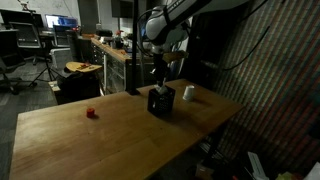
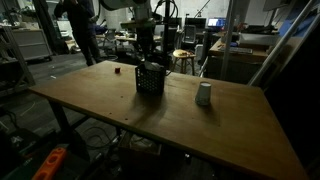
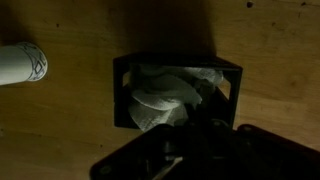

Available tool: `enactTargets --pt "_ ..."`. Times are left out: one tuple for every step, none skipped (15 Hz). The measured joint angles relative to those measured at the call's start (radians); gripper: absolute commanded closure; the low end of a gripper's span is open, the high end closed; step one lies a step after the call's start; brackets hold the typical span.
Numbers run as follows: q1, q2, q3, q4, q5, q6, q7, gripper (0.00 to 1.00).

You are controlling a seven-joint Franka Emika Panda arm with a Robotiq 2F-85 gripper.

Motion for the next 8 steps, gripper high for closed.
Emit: enactTargets --pt "0.0 0.0 0.0 -0.006 0.0 0.0 0.0 0.95" --pt "-0.001 0.0 0.0 -0.012 0.0 0.0 0.0 0.96" --pt "-0.002 0.002 0.0 -0.019 0.0 0.0 0.0 0.95" --pt "-0.003 0.004 0.0 -0.024 0.001 0.0 0.0 0.95" --pt "-0.005 0.007 -0.001 -0.029 0.001 0.0 0.0 0.94" --pt "-0.007 0.011 -0.003 -0.033 0.002 0.0 0.0 0.95" --pt "-0.01 0.017 -0.004 -0.036 0.003 0.0 0.0 0.95" --pt "-0.015 0.023 -0.005 -0.038 0.004 0.0 0.0 0.95"
